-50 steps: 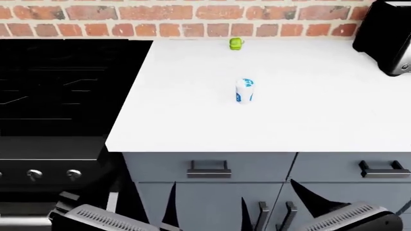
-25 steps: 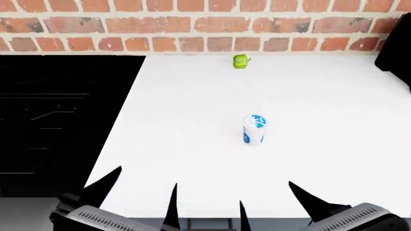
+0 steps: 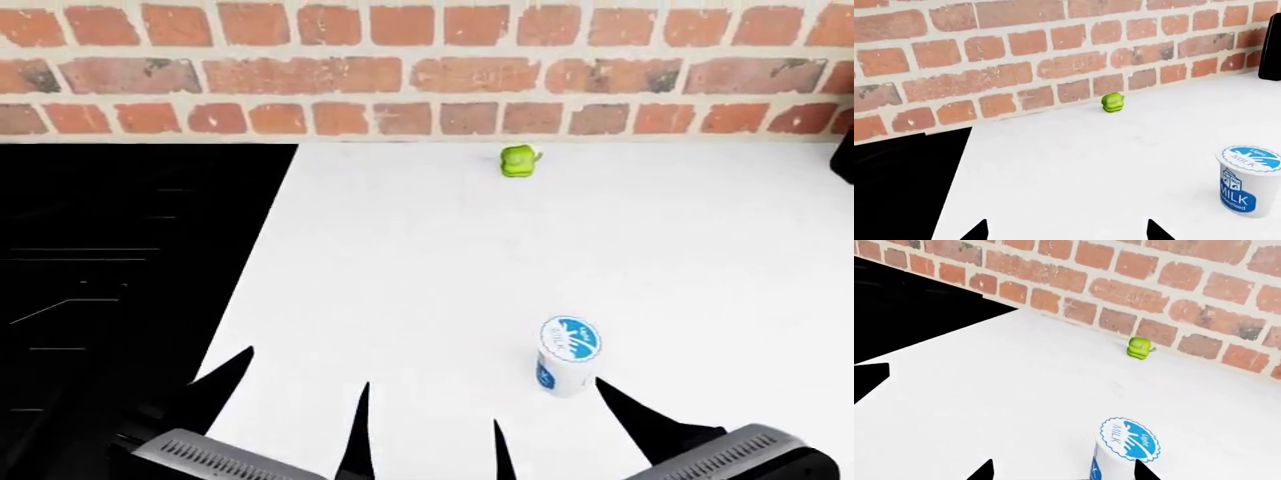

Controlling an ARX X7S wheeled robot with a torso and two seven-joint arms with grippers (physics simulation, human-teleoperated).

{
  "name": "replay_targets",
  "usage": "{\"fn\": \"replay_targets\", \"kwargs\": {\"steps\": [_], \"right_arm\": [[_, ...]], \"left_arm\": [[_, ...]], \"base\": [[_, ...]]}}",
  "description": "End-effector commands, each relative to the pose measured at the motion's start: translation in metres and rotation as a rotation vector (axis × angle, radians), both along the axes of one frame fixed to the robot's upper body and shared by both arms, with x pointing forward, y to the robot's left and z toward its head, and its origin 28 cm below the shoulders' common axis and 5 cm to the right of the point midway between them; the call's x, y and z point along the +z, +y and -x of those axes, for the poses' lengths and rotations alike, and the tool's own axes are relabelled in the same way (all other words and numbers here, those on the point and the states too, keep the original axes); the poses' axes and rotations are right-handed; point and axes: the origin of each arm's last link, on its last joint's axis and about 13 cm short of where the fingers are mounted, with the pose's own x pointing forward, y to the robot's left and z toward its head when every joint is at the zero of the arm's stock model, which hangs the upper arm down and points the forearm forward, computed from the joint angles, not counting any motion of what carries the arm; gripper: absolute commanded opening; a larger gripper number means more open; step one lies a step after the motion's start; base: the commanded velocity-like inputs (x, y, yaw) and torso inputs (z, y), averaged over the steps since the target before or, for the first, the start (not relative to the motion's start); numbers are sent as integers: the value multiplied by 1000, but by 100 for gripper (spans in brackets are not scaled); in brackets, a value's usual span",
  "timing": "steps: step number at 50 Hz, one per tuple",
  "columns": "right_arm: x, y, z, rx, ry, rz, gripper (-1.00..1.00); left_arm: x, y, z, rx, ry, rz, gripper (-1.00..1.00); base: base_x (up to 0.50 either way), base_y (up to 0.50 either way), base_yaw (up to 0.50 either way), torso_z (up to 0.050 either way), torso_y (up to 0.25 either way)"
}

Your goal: Pick the yogurt and jello cup from the counter and place them in the cabinets closest to them.

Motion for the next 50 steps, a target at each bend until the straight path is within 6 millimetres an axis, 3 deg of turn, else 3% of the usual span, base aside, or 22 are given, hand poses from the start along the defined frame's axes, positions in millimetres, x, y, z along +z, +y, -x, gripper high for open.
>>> {"fn": "replay_targets", "kwargs": {"steps": [1, 13, 20, 30, 50], "right_arm": [[-3, 1, 1, 8, -10, 21, 100], [-4, 1, 2, 12, -3, 21, 100], [-3, 2, 3, 27, 16, 10, 100], [-2, 1, 2, 29, 5, 5, 100], [40, -33, -27, -213, -98, -77, 100]], "left_arm": [[-1, 0, 0, -1, 4, 0, 100], [-1, -1, 0, -5, 7, -2, 100], [-1, -2, 0, -5, 9, -2, 100], [0, -2, 0, -9, 10, -5, 100], [-2, -2, 1, -20, 17, -7, 100]], "base": [[0, 500, 0, 0, 0], [0, 479, 0, 0, 0], [0, 0, 0, 0, 0], [367, 0, 0, 0, 1], [0, 0, 0, 0, 0]]}}
